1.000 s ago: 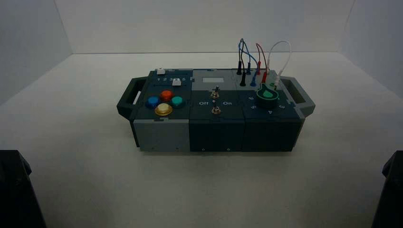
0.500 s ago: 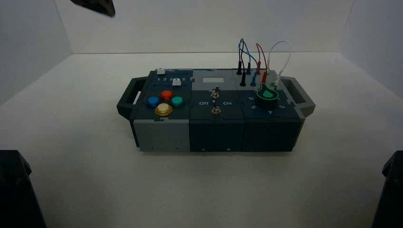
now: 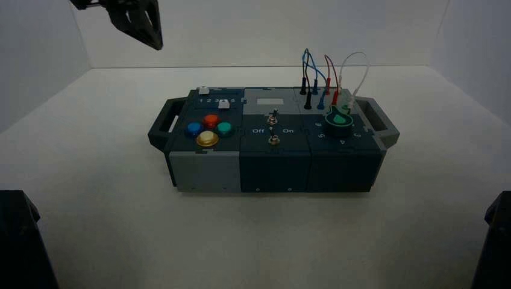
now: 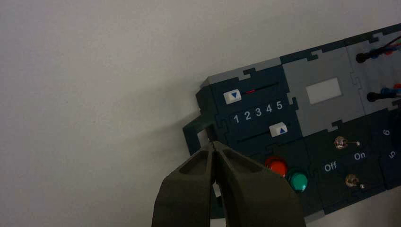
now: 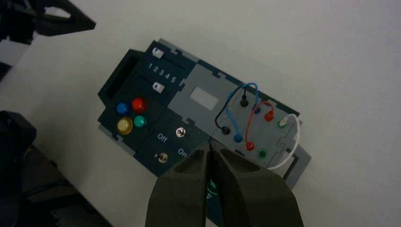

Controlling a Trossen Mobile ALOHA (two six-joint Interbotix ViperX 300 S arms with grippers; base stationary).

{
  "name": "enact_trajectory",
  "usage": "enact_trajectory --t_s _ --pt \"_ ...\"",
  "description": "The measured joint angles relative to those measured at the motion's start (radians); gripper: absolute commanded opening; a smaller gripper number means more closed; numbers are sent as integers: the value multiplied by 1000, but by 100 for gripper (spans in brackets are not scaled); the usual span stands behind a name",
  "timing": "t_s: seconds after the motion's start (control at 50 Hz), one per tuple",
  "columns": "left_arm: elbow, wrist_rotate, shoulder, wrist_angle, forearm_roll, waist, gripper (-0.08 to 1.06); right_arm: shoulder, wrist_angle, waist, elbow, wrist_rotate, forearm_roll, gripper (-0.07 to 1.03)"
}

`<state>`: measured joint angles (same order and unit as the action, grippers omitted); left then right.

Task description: Move the top slider to position 2.

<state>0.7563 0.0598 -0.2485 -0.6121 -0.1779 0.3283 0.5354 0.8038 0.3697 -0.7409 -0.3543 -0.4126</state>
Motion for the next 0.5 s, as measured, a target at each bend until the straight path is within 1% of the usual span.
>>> enact_trajectory --t_s 0.02,0.08,0.1,0.12,0.18,0.2,0.32,0.5 --pt "-3 -2 6 0 0 2 -3 -3 5 0 2 -2 -2 -2" --pt "-18 -2 34 2 -2 2 -3 -20 34 0 15 -21 -3 -2" --pt "-18 -2 35 3 -2 2 -3 -20 34 0 15 -21 -3 -2" --pt "-21 -2 44 3 0 2 -3 -23 44 0 21 -29 -5 -2" --pt "-31 -3 66 5 -2 3 -3 -31 60 0 29 -38 -6 -2" --pt "-37 -3 78 5 -6 2 -3 -34 69 0 32 -43 -6 -2" --pt "-58 -5 126 6 -23 2 -3 -46 100 0 46 -54 -6 -2" --pt "-95 -6 195 6 -26 2 -3 -58 141 3 61 -81 -6 -2"
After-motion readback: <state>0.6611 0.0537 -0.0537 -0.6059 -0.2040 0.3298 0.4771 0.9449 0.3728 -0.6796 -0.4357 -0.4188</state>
